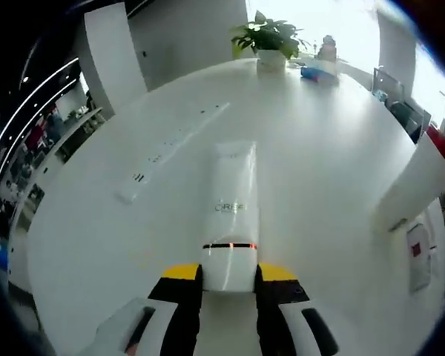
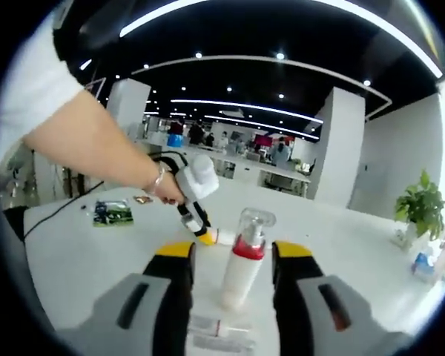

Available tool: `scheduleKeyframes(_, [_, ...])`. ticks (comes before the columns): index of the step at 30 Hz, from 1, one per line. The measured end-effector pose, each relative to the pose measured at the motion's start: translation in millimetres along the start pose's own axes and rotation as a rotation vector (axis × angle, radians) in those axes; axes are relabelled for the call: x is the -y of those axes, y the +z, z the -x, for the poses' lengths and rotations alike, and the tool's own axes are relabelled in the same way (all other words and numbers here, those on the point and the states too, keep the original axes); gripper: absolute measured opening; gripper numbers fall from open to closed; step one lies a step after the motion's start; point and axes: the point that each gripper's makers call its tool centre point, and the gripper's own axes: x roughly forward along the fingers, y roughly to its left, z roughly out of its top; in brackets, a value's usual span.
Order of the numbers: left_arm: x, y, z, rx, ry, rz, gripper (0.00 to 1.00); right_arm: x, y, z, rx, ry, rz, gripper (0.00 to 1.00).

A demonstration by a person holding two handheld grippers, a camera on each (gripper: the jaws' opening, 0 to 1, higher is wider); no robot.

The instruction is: Arrange the skincare products in the storage area until every visible bottle or jar stands upright without overlapping.

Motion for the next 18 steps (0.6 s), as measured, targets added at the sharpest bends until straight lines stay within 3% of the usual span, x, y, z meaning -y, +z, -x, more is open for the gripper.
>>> scheduleKeyframes(8, [26.9,-38.0,26,-0.046,-0.004,0.048,0.28,1,-1.6,1,-0.015,0.017,-0.028,0.42])
scheduleKeyframes(11, [39.3,-56.4,41,-0.071,0.002,0.068,0.28,-12,-8.1,3,-0.031,0.036,-0.024,0.41])
scheduleKeyframes(13, [50.5,-70.1,53,-0.077,0.009,0.079,0.28,-16,-18.5,1,-0.073,0.048,-0.007,0.4])
scheduleKeyframes(18, [80.5,-100.6,79,-0.059,0.018,0.128,0.28,-21,-16.3,0,-0.06,0.073,0.006,0.37])
